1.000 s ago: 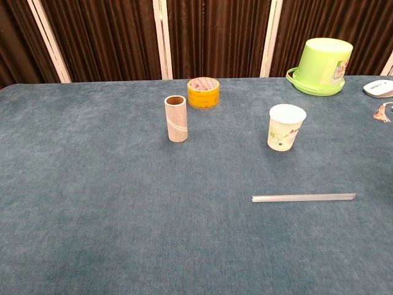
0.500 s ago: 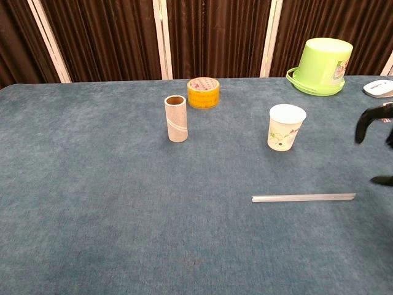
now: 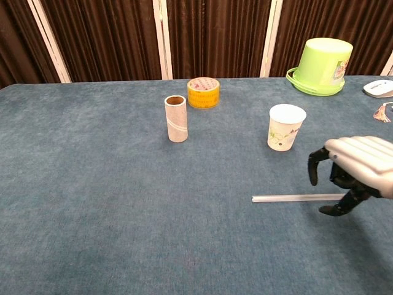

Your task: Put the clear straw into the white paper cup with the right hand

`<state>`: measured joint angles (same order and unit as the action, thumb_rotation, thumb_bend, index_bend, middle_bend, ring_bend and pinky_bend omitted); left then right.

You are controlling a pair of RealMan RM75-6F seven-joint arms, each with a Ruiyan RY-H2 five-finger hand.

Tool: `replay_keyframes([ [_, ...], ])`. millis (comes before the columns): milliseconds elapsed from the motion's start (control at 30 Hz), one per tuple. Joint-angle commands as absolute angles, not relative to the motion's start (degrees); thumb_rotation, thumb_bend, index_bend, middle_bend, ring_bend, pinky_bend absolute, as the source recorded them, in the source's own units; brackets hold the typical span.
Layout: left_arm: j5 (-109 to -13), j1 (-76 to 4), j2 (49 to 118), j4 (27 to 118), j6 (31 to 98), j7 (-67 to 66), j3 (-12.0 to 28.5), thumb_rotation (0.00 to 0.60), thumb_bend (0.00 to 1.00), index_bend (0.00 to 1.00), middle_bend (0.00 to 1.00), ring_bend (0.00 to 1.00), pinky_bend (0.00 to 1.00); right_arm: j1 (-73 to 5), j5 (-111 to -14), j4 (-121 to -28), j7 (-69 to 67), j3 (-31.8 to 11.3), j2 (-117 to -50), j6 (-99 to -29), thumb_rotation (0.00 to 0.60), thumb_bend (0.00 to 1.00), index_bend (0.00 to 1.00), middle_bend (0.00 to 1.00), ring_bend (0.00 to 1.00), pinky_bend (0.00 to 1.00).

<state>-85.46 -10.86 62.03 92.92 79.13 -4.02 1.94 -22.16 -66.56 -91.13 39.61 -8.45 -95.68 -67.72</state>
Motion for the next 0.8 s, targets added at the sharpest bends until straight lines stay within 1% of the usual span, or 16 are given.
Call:
replay_keyframes([
  [33,-85.46,-10.87,62.02,92.94,79.11,-4.02,1.94,0.6,0.12,0.0,0.0,0.0,0.0,-23.27,-65.79,-89.99,40.02,-9.13,-97.15,-67.08,0.6,0.24,0.52,1.0,0.85,0.72],
  [200,-85.47,-10.88,61.97,92.95,79.09,-3.92,1.93,0.6,0.12,0.0,0.0,0.0,0.0,-24.86,-64.34,-88.26,40.54,-9.91,-99.2,-66.34,0.6,0.27,0.52,1.0,0.85,0.72],
  [500,-85.37,-10.96,61.92,93.02,78.93,-3.84,1.98,0.6,0.12,0.0,0.0,0.0,0.0,-26.47,-61.28,-86.81,40.94,-10.5,-101.08,-65.75,0.6,0.28,0.52,1.0,0.85,0.72],
  [633,-85.31,-10.97,61.88,93.06,78.88,-3.84,1.97,0.6,0.12,0.0,0.0,0.0,0.0,-26.87,-60.47,-86.16,40.93,-10.53,-101.56,-65.65,0.6,0.31,0.52,1.0,0.85,0.72],
  [800,-85.29,-10.98,61.88,93.08,78.88,-3.89,1.99,0.6,0.12,0.0,0.0,0.0,0.0,-27.44,-59.07,-85.5,41.07,-10.63,-102.11,-65.19,0.6,0.32,0.52,1.0,0.85,0.72],
])
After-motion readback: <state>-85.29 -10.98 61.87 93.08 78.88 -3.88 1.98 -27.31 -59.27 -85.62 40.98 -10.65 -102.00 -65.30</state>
